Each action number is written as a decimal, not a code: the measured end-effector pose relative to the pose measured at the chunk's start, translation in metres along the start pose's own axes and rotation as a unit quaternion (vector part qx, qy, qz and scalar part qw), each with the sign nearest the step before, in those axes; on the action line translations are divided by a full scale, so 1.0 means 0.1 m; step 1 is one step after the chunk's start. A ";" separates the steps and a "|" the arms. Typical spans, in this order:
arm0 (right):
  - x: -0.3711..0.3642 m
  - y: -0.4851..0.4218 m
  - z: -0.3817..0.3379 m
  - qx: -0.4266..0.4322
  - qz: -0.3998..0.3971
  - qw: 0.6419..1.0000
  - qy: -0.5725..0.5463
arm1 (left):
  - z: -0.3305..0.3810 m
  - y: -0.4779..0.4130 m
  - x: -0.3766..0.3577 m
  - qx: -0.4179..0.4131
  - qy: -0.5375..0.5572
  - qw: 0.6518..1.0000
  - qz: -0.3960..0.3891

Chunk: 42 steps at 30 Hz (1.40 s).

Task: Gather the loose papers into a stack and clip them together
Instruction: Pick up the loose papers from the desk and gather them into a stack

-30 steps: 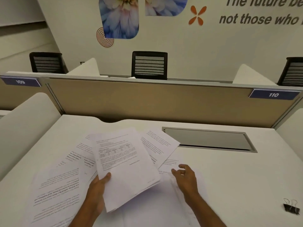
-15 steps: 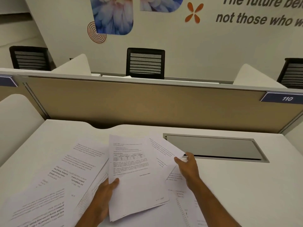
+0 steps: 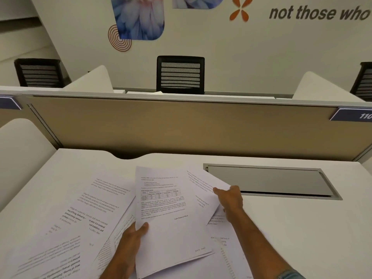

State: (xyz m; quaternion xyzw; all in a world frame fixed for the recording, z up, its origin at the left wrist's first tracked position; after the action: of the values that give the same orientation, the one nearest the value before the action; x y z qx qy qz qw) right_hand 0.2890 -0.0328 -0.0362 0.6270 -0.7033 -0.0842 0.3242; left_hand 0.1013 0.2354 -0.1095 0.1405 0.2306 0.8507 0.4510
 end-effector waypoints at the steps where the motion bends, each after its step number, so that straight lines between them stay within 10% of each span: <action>1: -0.01 0.00 -0.01 -0.013 -0.008 1.000 -0.027 | 0.00 -0.01 0.01 0.001 -0.002 1.000 0.002; 24: 0.54 0.70 0.44 0.048 -0.110 0.984 -0.132 | 0.52 0.73 0.35 0.035 0.242 0.969 -0.027; 42: 0.88 1.46 0.82 -0.027 -0.319 0.945 -0.068 | 0.37 1.54 0.28 -0.079 0.000 0.996 -0.047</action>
State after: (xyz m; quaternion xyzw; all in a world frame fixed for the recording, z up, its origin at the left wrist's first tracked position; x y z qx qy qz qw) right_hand 0.1215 -0.1096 0.0075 0.8024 -0.4844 -0.2442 0.2486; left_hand -0.0054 0.1934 0.0030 0.0931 0.1692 0.8441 0.5001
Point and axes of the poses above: each hand's wrist, its own y-axis away from the middle knuckle, its own x-axis out of the back of the hand, z = x × y, the point moved 3 cm from there along -y, towards the middle knuckle
